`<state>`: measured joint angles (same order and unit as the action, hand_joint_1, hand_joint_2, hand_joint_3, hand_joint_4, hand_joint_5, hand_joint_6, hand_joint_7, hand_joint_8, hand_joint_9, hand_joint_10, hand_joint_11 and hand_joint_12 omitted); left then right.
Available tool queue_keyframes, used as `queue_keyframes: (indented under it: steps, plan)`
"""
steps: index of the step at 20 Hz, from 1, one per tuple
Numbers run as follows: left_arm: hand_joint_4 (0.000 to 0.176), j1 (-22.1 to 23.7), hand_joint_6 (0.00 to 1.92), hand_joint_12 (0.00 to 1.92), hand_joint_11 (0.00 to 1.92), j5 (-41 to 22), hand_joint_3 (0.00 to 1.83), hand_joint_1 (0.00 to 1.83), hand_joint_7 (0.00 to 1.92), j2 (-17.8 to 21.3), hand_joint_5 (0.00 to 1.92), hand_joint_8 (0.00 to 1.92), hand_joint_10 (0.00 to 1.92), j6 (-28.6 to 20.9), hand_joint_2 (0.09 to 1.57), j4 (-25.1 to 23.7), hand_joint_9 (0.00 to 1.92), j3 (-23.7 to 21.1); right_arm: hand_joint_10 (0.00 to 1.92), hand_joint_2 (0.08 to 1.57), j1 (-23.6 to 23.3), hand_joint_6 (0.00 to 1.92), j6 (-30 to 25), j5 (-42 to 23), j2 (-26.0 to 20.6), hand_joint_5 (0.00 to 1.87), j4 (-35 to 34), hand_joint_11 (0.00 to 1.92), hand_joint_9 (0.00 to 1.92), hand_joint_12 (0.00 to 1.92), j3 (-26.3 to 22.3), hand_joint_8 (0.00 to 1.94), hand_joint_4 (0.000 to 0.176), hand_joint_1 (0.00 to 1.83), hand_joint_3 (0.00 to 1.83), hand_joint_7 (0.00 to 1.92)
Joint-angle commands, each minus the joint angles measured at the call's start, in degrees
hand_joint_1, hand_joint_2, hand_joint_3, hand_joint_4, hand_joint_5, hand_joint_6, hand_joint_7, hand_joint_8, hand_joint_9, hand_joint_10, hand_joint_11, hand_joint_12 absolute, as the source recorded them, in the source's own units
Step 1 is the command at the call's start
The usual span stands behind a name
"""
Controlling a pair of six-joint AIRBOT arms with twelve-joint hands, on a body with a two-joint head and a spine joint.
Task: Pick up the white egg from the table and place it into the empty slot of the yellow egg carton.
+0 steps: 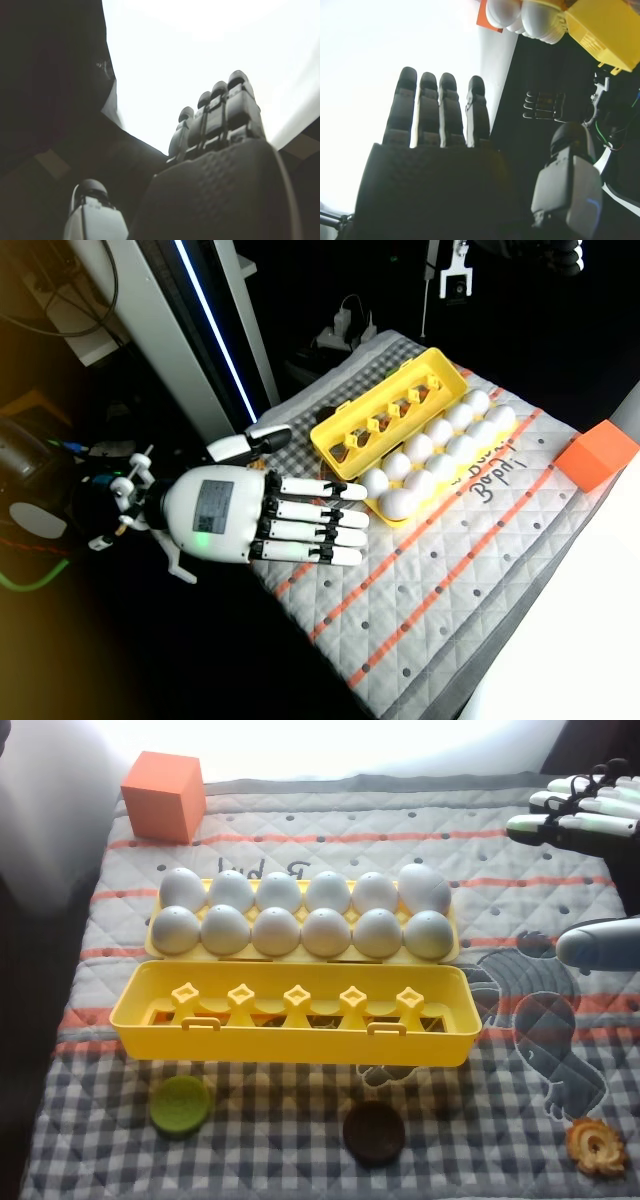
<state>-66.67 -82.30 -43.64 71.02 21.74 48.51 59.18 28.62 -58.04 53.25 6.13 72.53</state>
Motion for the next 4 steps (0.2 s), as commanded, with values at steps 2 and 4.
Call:
queue_keyframes:
  steps: [2, 4]
  plan:
    - [0.100, 0.31, 0.00, 0.00, 0.00, -7.38, 0.00, 0.00, 0.00, 0.45, 0.00, 0.00, 0.00, -0.29, 0.67, -0.42, 0.00, 0.02, 0.01, 0.90, -0.38, 0.00, -0.11, -6.70, 0.03, 0.23, -2.35, 0.01, 0.10, 0.23, 0.34, 0.00, 0.101, 0.05, 0.00, 0.17]
    - [0.096, 0.31, 0.00, 0.00, 0.00, -7.40, 0.00, 0.00, 0.00, 0.45, 0.00, 0.00, 0.00, -0.29, 0.66, -0.42, 0.00, 0.04, 0.01, 0.91, -0.39, 0.00, -0.11, -6.70, -0.02, 0.23, -2.35, 0.02, 0.10, 0.24, 0.32, 0.00, 0.104, 0.04, 0.00, 0.17]
